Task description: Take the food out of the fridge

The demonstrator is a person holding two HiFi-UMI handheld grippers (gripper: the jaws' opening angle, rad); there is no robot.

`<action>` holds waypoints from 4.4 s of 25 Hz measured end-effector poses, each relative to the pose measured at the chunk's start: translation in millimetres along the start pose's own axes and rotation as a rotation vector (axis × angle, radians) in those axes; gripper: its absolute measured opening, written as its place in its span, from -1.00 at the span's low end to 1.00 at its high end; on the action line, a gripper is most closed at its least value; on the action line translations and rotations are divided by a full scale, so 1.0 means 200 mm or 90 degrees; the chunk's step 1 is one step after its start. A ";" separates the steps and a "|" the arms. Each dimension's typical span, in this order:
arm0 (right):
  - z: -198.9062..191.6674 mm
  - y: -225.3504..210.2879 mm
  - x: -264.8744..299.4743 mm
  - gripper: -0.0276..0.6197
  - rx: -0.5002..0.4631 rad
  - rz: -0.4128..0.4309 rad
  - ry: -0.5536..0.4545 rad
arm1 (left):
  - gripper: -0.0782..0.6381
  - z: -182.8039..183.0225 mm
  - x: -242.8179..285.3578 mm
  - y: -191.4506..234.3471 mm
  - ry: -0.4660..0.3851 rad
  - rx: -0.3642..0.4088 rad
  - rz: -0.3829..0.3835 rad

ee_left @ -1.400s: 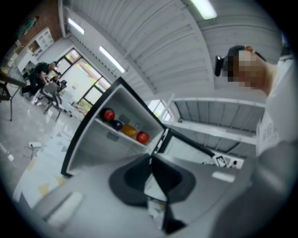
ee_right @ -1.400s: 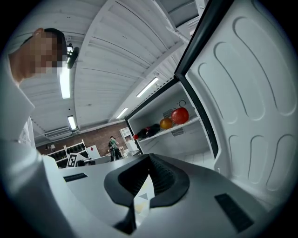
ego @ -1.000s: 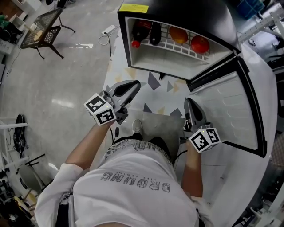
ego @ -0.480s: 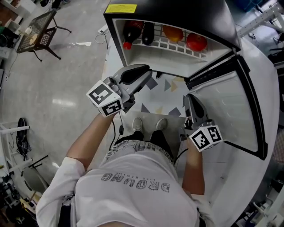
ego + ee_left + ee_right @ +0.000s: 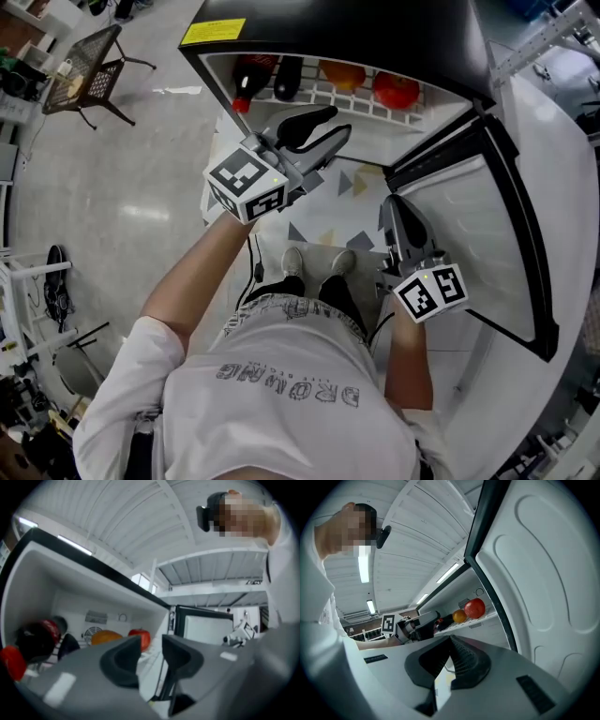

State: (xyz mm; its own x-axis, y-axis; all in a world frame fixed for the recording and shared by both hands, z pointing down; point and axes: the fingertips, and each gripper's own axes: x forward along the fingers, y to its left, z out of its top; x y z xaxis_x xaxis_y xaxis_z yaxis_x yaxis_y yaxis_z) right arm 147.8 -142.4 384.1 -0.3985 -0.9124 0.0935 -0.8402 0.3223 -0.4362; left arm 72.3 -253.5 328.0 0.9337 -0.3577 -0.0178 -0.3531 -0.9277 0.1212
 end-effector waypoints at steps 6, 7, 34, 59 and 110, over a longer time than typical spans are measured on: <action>0.00 -0.03 0.00 -0.95 0.008 0.019 0.004 | -0.25 -0.01 0.20 0.03 0.046 0.062 0.013; -0.01 -0.04 0.00 -0.95 0.010 0.022 0.007 | -0.23 -0.01 0.23 0.03 0.056 0.078 0.015; -0.05 -0.12 -0.02 -0.95 0.037 0.035 0.005 | 0.13 -0.12 0.65 0.08 0.280 0.323 0.075; -0.07 -0.13 -0.03 -0.95 0.042 0.020 -0.014 | 0.09 -0.07 0.55 0.06 0.252 0.340 0.104; 0.06 0.27 0.11 -0.95 -0.053 0.053 0.003 | 0.06 0.20 -0.50 0.01 -0.016 0.121 0.159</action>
State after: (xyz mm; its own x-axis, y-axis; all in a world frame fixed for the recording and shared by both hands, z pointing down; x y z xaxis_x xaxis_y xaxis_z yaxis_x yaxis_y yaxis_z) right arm 97.9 -147.9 352.7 -0.4701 -0.8803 0.0644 -0.8314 0.4172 -0.3671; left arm -23.7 -225.0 290.0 0.8154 -0.5777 -0.0360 -0.5788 -0.8131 -0.0625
